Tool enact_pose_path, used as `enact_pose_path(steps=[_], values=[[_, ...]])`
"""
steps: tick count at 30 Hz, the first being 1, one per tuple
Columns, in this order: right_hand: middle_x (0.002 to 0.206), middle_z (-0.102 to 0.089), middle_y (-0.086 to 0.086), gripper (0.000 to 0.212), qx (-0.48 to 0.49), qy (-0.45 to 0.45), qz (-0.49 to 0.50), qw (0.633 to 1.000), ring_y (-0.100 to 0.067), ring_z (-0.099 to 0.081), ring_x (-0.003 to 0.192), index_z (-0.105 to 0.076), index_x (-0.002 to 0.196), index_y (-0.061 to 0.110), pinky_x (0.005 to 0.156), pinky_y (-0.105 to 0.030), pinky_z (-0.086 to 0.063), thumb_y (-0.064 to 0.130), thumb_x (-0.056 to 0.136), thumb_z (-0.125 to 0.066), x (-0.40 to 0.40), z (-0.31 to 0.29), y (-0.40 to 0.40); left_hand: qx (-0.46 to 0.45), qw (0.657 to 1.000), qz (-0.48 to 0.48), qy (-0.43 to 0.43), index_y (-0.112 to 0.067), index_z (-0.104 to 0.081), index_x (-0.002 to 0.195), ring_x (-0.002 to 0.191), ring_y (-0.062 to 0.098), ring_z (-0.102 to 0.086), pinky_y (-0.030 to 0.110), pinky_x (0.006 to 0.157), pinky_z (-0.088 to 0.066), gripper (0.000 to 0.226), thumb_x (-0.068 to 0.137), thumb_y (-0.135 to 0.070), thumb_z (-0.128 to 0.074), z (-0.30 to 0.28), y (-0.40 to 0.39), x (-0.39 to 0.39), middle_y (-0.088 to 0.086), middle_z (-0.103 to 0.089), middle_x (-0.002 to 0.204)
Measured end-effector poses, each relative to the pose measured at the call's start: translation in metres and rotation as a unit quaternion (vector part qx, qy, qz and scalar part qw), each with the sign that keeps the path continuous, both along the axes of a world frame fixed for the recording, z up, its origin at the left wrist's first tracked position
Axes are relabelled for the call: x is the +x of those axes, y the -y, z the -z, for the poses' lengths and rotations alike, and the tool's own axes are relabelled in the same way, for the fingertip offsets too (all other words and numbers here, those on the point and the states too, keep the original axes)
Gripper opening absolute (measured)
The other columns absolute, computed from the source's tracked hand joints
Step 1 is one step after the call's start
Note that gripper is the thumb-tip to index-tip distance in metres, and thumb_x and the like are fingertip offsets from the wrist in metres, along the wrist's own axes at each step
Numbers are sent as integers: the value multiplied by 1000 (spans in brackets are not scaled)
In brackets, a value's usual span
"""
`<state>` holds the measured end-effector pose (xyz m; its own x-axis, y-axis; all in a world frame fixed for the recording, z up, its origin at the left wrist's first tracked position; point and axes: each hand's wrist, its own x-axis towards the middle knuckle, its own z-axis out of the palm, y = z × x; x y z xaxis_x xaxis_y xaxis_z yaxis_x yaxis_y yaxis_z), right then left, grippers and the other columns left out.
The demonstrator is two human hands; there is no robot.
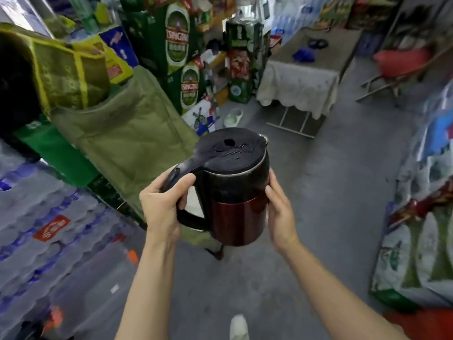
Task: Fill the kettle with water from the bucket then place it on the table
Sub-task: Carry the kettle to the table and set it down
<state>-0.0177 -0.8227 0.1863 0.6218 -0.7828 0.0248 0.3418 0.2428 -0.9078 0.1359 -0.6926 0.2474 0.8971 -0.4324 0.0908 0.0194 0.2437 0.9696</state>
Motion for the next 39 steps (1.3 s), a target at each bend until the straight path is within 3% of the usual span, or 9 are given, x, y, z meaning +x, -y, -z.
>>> enact_pose_path(steps=[2,9,13,16,21,28,32,35,39], values=[[152,-44,3,53,18,10,30,999,7,-53,126,-32,152,10,109,-16,-40,6,100,-39,-4,2,26,1,999,34,-11,-9,-75,84,44,16,-28,27,43,-23,29,60,-23,-83,0,37,4,5,-41,53],[150,-49,2,52,13,21,126,992,0,-50,133,-32,153,11,107,-17,-42,4,102,-31,-21,1,120,5,986,162,-31,-19,-80,91,42,12,-31,22,42,-30,26,71,-2,-78,0,172,7,-2,-50,49],[154,-45,-1,51,-9,18,162,987,-5,-46,137,-33,153,9,106,-17,-42,4,102,-33,-40,1,188,2,976,215,-32,-24,-81,92,42,13,-33,24,42,-29,28,72,-5,-78,0,257,-3,-2,-53,50],[157,-41,-4,52,-20,11,188,982,-10,-42,142,-32,154,8,114,-24,-36,5,102,-35,-57,1,248,1,967,253,-23,-22,-80,96,43,16,-32,26,43,-29,29,68,-16,-81,3,325,-15,0,-50,50],[153,-47,-2,51,-20,8,194,981,-5,-48,136,-35,153,9,102,-16,-43,4,102,-35,-84,-6,353,-12,961,273,-34,-15,-76,103,42,16,-33,27,43,-28,41,64,-27,-82,9,436,-36,1,-51,51],[156,-44,-5,52,-30,-3,208,978,-13,-42,142,-35,153,9,117,-28,-33,5,101,-37,-95,-12,496,-25,958,285,-32,-17,-76,104,41,15,-32,26,41,-28,42,64,-28,-82,9,582,-45,0,-52,51],[153,-48,-3,52,-49,-9,202,978,-12,-44,140,-35,153,10,114,-27,-37,5,101,-37,-89,-17,581,-28,955,292,-30,-10,-74,108,39,12,-34,22,40,-30,46,66,-27,-81,6,668,-39,-3,-53,52],[142,-58,8,50,-40,-5,211,977,-3,-52,131,-39,149,12,101,-16,-44,3,101,-36,-84,-21,645,-37,950,308,-30,-14,-75,105,40,11,-33,20,40,-29,38,68,-22,-80,0,737,-33,-3,-54,54],[153,-48,-3,53,-33,-6,226,973,-9,-49,136,-35,152,8,103,-20,-44,2,100,-37,-80,-25,730,-26,951,308,-25,-22,-79,97,40,12,-33,23,41,-26,26,72,-17,-78,-5,825,-29,0,-51,52]])
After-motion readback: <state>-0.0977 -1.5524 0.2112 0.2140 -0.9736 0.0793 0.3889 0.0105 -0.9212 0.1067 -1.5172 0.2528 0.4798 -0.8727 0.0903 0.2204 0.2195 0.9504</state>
